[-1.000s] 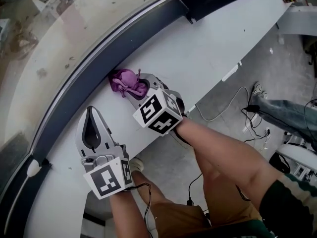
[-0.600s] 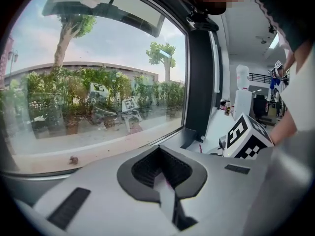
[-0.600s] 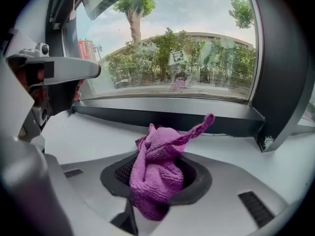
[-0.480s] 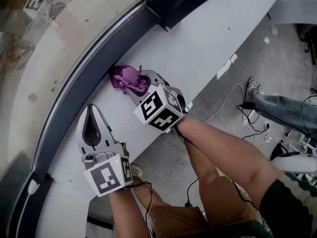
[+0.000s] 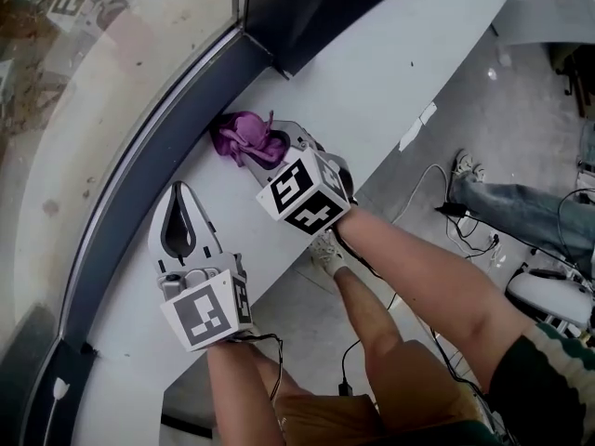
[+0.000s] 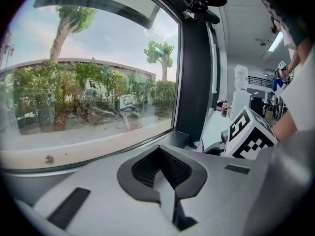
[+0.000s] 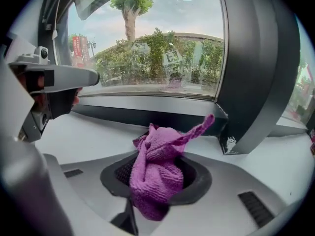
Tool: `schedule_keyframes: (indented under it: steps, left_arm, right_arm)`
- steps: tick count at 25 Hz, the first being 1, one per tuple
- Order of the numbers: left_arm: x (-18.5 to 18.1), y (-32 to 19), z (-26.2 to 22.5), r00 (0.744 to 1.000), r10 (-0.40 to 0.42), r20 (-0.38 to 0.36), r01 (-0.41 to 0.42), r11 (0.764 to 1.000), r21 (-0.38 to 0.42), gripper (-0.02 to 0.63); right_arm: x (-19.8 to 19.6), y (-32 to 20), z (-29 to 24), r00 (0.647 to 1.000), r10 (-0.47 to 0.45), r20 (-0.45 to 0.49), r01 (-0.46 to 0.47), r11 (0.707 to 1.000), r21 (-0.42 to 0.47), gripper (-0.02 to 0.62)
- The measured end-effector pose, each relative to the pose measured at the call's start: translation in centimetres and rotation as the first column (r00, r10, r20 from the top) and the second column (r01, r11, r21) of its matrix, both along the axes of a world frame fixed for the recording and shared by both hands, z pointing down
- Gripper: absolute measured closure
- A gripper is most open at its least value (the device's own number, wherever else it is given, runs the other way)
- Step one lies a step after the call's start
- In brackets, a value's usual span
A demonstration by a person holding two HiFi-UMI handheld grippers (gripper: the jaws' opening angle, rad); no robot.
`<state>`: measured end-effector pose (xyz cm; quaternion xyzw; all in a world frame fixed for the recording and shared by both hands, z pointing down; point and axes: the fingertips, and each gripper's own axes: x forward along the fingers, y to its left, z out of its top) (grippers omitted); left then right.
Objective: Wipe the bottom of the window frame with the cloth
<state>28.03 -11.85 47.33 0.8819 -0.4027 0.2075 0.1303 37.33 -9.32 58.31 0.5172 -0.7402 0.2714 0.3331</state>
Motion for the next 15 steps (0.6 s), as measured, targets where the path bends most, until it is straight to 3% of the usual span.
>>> schedule_keyframes:
  steps: [8, 15]
  left_arm:
    - [4.9, -0.6, 0.2, 0.995, 0.091, -0.028, -0.090, 0.995, 0.035, 0.603]
    - [7.6, -1.2, 0.1, 0.995, 0.097, -0.035, -0.095, 0.995, 0.038, 0.603]
  right_arm:
    - [2.2, -0.3, -0.3, 0.995, 0.030, -0.094, -0.027, 0.999, 0.028, 0.443]
    - [5.8, -0.6, -0.8, 0.985, 0.098, -0.145, -0.091, 0.995, 0.051, 0.443]
